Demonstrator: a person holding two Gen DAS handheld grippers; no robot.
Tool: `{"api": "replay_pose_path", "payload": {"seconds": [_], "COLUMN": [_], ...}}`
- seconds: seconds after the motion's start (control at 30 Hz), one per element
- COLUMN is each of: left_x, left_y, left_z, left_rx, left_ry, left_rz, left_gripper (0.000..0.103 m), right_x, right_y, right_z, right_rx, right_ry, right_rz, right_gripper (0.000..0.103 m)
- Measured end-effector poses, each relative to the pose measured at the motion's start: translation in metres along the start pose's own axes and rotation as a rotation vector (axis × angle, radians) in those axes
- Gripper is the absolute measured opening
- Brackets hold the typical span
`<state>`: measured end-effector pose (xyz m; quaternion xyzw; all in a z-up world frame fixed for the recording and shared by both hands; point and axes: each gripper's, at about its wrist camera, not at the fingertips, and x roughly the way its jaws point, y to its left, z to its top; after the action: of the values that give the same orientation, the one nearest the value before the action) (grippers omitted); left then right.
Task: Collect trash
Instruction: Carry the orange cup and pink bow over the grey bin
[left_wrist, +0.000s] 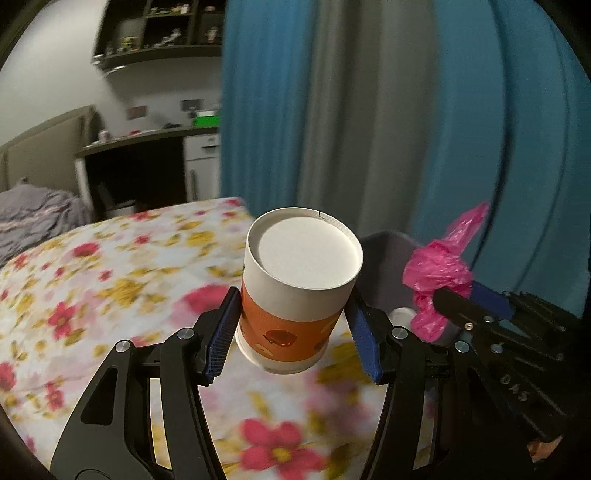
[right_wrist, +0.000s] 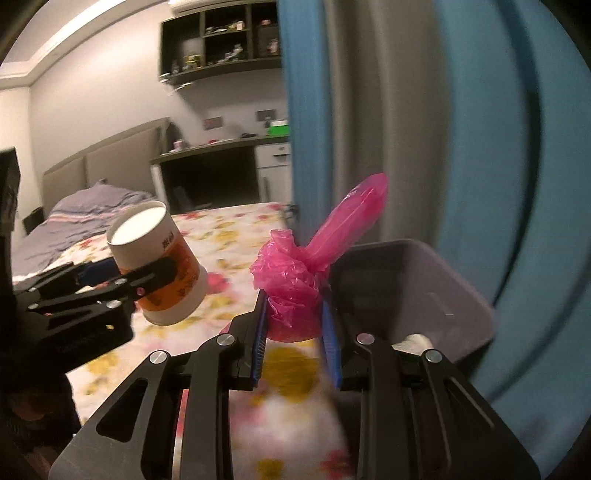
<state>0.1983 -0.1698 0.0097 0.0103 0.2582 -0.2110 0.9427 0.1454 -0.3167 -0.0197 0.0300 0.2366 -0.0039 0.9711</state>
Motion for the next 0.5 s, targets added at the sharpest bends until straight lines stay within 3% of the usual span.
{"api": "replay_pose_path", "payload": {"seconds": [0.27,0.4,0.5], "left_x": [0.063,0.097,0.111], "left_y": [-0.06,-0.075,-0.082], "left_z": [0.013,0.011,0.008], "left_rx": [0.017,-0.006,-0.006], "left_ry": [0.041,0.089,0.1], "left_rz": [-0.189,-0.267,-0.268], "left_gripper": [0.058,0.059,0.06], "right_x": [0.02,0.038,0.052], "right_y": [-0.075,-0.086,-0.089], "right_z": [-0.007,-0.011,-0.014], "right_rx": [0.106,0.116,0.113], "right_ry": [0.025,0.054,0.081], "right_rz": [-0.117,-0.124,-0.137], "right_gripper": [0.03,0.03,0.03]}}
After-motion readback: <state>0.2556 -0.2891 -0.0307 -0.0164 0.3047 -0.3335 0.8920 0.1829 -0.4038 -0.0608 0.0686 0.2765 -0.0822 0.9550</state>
